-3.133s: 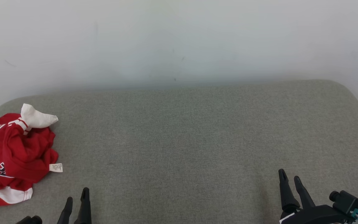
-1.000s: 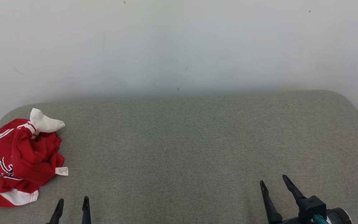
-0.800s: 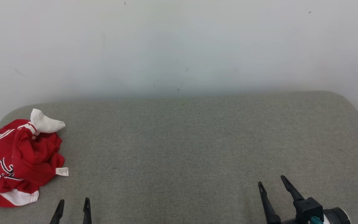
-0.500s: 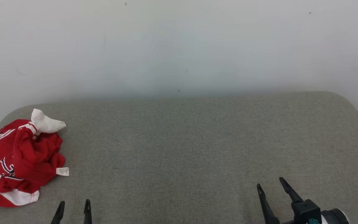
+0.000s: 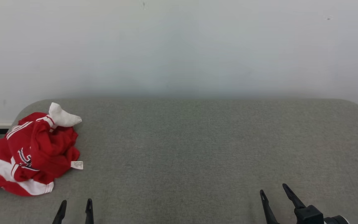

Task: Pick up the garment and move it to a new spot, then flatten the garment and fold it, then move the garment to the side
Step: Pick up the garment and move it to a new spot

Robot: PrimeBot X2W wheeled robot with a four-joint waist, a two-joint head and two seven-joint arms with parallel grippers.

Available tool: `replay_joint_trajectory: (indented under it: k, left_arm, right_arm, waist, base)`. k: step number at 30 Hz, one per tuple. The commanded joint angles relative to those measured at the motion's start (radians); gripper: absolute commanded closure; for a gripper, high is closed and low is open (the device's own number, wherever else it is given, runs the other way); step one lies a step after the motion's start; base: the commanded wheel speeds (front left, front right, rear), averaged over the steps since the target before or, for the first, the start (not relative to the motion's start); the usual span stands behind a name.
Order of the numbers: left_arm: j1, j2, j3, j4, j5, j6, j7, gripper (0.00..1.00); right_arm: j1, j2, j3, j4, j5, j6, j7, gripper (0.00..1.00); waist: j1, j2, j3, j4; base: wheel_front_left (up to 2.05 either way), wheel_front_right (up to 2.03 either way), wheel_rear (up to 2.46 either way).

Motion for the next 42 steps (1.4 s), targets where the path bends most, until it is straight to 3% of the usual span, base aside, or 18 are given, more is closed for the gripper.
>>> replay_joint_trajectory:
  k: [1, 12, 17, 24, 37, 42]
  left_arm:
    - [-0.001, 0.002, 0.004, -0.005, 0.008, -0.002, -0.001, 0.0]
    - [0.038, 0.043, 0.034, -0.017, 0.01, -0.007, -0.001, 0.0]
    - [0.049, 0.057, 0.044, -0.025, 0.006, -0.006, -0.001, 0.0]
    - [0.063, 0.051, 0.087, -0.067, -0.016, 0.015, -0.001, 0.0]
    - [0.082, 0.031, 0.1, -0.114, -0.017, 0.041, -0.001, 0.0]
    - [0.047, 0.024, 0.075, -0.11, -0.042, 0.026, 0.014, 0.0]
  right_arm:
    - [0.009, 0.002, 0.001, -0.002, 0.005, -0.002, -0.005, 0.0]
    - [0.008, 0.023, 0.019, 0.016, 0.024, -0.002, -0.024, 0.0]
    - [0.009, 0.03, 0.021, 0.02, 0.025, -0.002, -0.03, 0.0]
    - [-0.057, 0.032, 0.064, 0.03, 0.036, -0.002, -0.038, 0.0]
    - [-0.091, 0.034, 0.077, 0.05, 0.111, -0.002, -0.045, 0.0]
    - [-0.076, 0.035, 0.065, 0.038, 0.115, -0.002, -0.046, 0.0]
  waist:
    - [0.0, 0.0, -0.007, 0.056]
    - [0.0, 0.0, -0.02, 0.295]
    - [0.0, 0.0, -0.015, 0.364]
    - [0.0, 0.0, 0.026, 0.403]
    - [0.0, 0.0, 0.038, 0.412]
    - [0.0, 0.0, 0.042, 0.414]
  base:
    - [0.0, 0.0, 0.0]
    - [0.0, 0.0, 0.0]
    - [0.0, 0.0, 0.0]
    - [0.0, 0.0, 0.0]
    - [0.0, 0.0, 0.0]
    - [0.0, 0.0, 0.0]
